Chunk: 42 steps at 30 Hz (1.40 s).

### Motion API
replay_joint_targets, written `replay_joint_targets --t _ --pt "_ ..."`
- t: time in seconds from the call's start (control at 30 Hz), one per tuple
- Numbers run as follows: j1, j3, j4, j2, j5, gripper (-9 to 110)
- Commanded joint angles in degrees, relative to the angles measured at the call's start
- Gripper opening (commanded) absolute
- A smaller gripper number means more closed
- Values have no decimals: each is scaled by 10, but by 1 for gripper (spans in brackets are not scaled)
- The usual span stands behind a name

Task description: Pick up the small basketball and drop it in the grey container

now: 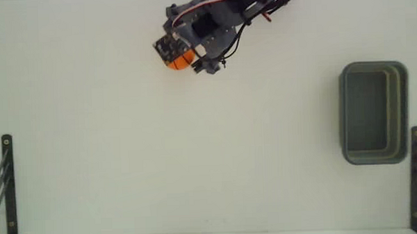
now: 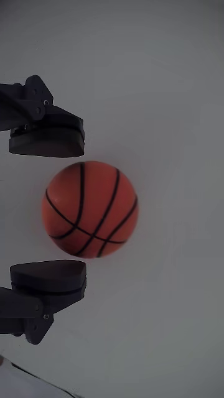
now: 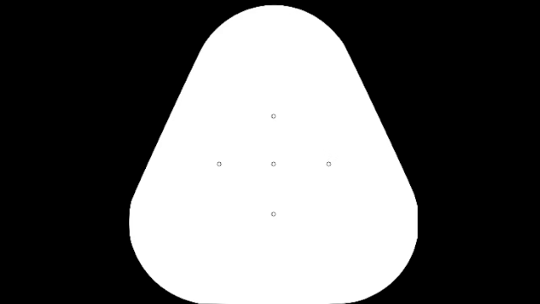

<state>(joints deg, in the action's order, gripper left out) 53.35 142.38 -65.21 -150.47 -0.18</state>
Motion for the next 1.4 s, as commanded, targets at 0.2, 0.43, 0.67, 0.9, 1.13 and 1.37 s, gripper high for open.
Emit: replay_joint_targets --t 0.2,0.43,0.67,0.9,1.13,1.37 --pt "13 34 34 -27 2 110" --pt "13 59 55 -32 2 110" --pt "13 80 73 -35 2 110" --pt "13 85 76 -36 2 110" --pt "13 85 76 -36 2 110" --pt "13 85 76 -36 2 110"
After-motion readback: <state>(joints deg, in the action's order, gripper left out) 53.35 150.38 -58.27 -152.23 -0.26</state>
